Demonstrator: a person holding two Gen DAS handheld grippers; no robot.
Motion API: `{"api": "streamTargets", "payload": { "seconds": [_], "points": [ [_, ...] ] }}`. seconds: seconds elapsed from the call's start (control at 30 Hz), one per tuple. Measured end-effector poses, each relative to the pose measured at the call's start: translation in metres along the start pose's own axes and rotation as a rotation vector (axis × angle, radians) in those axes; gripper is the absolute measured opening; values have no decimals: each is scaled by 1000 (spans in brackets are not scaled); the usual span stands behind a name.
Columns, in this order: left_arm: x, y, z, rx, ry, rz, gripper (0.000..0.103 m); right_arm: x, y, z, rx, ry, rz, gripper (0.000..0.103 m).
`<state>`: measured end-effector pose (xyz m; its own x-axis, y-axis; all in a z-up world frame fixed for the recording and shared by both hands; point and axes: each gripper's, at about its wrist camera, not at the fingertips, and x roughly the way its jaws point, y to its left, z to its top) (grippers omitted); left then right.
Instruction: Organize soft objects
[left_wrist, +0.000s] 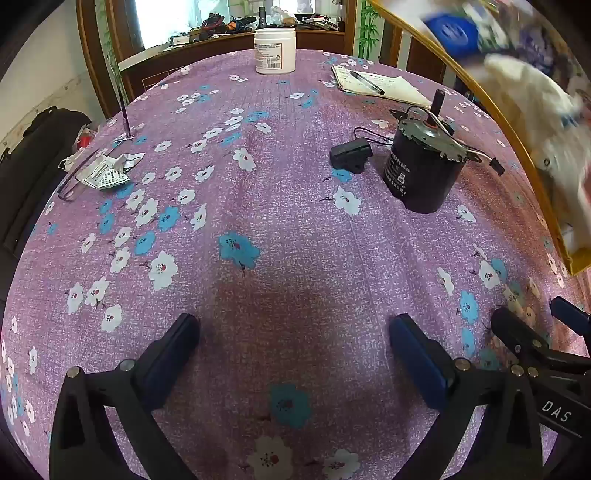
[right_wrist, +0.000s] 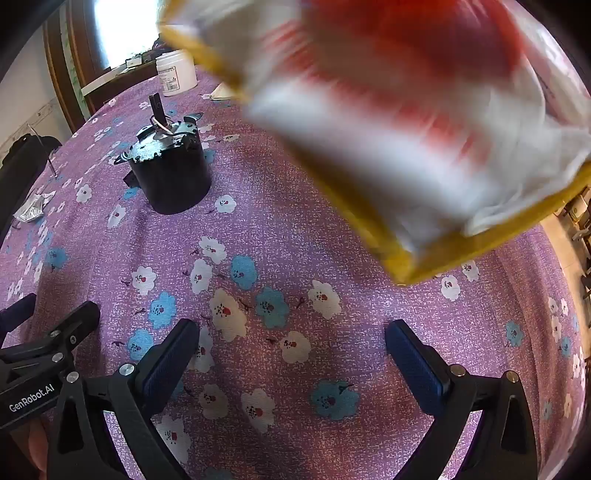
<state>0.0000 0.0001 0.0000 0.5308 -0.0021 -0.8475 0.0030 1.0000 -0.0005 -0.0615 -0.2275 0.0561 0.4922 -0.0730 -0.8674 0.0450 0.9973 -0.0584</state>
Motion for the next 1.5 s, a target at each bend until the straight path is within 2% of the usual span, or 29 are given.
{"api": "streamTargets", "payload": {
  "seconds": [1.5],
  "points": [
    [0, 0, 0, 1, 1, 1, 103, 4, 0, 0, -2, -1, -1, 102]
  ]
}}
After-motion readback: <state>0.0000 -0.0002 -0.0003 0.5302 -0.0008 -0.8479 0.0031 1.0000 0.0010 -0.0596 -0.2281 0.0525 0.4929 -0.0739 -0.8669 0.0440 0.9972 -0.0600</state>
